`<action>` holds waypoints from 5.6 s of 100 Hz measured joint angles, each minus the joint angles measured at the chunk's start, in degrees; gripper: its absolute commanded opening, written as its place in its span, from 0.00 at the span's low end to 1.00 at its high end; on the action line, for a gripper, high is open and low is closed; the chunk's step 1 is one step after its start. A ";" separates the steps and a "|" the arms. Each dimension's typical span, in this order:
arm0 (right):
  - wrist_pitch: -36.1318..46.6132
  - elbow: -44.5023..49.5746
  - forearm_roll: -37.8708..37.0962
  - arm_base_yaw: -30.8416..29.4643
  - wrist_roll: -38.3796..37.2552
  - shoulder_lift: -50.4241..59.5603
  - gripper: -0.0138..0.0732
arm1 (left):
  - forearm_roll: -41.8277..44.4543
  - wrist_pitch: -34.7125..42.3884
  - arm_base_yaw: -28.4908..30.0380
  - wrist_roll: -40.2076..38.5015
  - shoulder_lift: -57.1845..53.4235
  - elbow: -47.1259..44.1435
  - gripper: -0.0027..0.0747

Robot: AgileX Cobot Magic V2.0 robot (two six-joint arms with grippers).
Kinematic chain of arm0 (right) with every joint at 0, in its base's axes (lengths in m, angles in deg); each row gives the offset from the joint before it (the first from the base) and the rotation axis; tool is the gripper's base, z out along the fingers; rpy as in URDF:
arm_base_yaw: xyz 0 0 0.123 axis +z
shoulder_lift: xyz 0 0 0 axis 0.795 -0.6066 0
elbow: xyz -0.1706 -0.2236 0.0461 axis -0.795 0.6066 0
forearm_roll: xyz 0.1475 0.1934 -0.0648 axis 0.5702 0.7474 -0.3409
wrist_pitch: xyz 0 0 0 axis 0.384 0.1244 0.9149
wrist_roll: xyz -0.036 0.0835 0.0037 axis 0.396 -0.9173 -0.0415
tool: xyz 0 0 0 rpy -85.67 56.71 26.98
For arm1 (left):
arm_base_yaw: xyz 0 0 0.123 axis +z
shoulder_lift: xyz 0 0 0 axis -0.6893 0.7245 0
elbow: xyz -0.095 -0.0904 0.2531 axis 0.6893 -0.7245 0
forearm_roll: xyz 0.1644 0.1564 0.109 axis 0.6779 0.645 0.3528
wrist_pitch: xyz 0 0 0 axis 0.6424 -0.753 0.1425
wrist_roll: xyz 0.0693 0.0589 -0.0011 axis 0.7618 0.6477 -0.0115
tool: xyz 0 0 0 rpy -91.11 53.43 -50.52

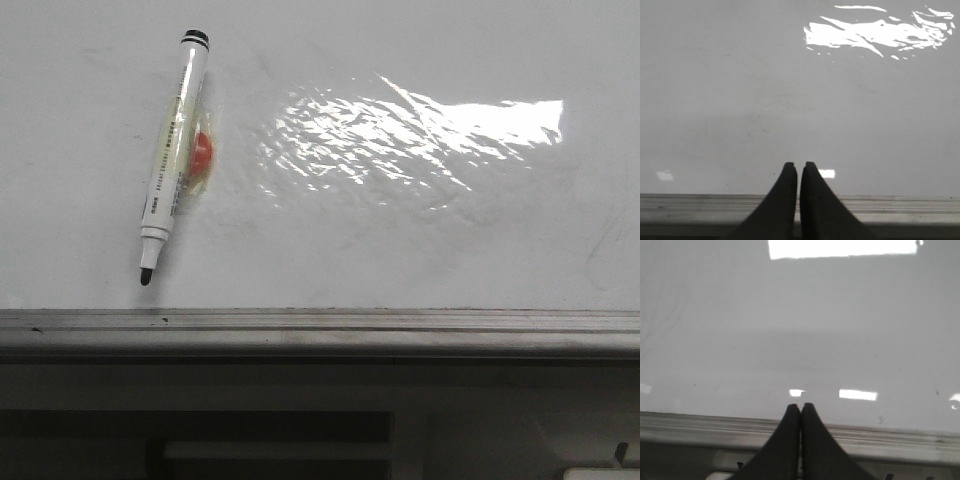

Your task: Write number 9 on whiteboard

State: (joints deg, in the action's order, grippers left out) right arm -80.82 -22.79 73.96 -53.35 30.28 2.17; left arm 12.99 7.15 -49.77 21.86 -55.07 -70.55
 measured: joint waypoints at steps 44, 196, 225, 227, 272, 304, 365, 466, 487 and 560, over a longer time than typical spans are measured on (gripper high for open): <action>-0.18 0.00 0.00 0.00 -0.11 0.00 0.08 | 1.49 1.21 0.00 0.00 0.00 0.00 0.01; -20.27 -19.48 7.12 0.00 -0.07 -15.85 0.15 | -0.42 0.44 0.00 0.00 10.78 15.70 0.43; -20.27 -19.48 7.17 0.00 -0.07 -15.85 0.15 | -5.71 5.06 -0.26 1.18 10.78 14.51 0.56; -20.27 -19.48 7.17 0.00 -0.07 -15.85 0.15 | -5.70 4.82 -0.57 1.79 10.78 14.51 0.56; -19.80 -19.11 7.17 0.00 -0.07 -15.85 0.15 | -10.85 -3.77 -21.92 13.14 23.01 22.20 0.56; -19.41 -19.01 7.17 0.00 -0.07 -15.85 0.15 | -14.53 0.94 -35.08 13.41 34.74 22.49 0.56; -19.31 -19.01 7.17 0.00 -0.12 -15.85 0.15 | -18.67 17.59 -41.30 13.45 56.03 22.59 0.56; -18.98 -19.01 7.17 7.06 -0.01 -15.85 0.15 | -22.35 30.37 -44.36 13.14 67.39 22.71 0.19; -18.89 -19.01 7.17 10.65 -0.01 -15.85 0.15 | -22.40 30.37 -44.36 13.14 67.39 22.71 0.01; -20.64 -30.14 9.47 20.68 9.28 -27.02 0.15 | -4.23 22.14 -44.36 13.14 59.46 22.82 0.01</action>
State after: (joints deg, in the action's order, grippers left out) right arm -101.46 -52.93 83.43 -32.68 39.56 -24.85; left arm 8.76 29.29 -94.13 34.99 4.39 -47.73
